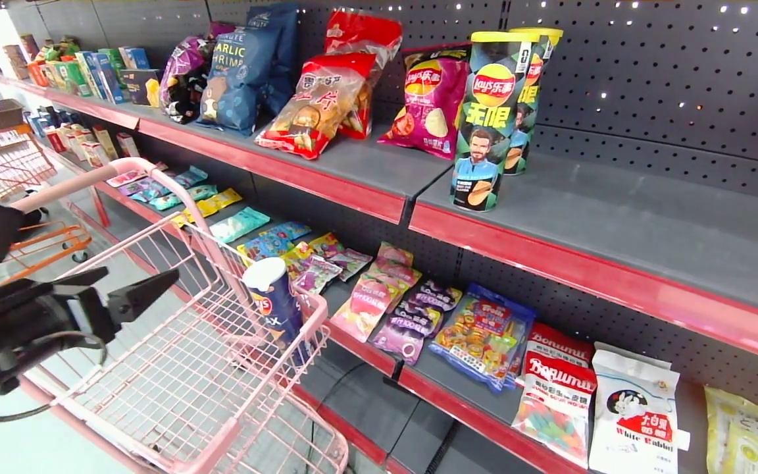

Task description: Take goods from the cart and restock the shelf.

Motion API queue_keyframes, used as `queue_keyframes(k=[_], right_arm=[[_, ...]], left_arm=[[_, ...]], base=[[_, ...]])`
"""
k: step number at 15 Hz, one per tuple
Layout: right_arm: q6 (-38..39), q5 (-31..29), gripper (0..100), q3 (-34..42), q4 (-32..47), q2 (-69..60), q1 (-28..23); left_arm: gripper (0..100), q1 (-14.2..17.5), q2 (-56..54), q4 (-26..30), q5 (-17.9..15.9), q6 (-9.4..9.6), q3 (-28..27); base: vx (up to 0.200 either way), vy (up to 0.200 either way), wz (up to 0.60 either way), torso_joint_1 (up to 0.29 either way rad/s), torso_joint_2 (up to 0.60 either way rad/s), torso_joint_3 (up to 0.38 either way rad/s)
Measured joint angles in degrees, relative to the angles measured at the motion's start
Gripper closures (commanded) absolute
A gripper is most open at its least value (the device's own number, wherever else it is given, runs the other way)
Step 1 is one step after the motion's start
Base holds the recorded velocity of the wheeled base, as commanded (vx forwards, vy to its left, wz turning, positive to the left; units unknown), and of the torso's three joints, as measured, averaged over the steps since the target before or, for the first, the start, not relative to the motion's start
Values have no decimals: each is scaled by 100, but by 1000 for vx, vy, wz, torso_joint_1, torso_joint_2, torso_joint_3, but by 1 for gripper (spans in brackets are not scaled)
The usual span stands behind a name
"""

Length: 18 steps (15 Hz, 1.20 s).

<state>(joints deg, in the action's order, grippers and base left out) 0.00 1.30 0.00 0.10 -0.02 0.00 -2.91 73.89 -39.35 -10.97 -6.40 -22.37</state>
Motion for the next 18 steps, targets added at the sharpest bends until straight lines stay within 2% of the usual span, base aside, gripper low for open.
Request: queue_keyframes(k=[2,5,7,9,14,15,18], right_arm=[[-2,0,0,0,0,0,0],[-5,0,0,0,-2,0,0],[-7,0,0,0,-2,0,0],[-7,0,0,0,0,0,0],[-16,0,0,0,0,0,0],[-16,0,0,0,-2,0,0],[-18,0,0,0,-2,0,0]], left_arm=[[0,22,1287,-1287,-369,260,156],[0,44,2743,-2538,-794,492,228],[0,-20,3532,-3206,-961,569,134],[0,-144,4111,-3441,-1029,597,-150],[0,-389,4929,-3483,-1040,605,-1076],[100,-477,5037,-3482,-1040,602,-1186],[100,-606,5266,-3630,-1031,697,-1300]], base=[[0,0,0,0,0,0],[0,0,0,0,0,0],[0,0,0,0,0,0],[0,0,0,0,0,0],[0,0,0,0,0,0],[0,0,0,0,0,0],[0,0,0,0,0,0]])
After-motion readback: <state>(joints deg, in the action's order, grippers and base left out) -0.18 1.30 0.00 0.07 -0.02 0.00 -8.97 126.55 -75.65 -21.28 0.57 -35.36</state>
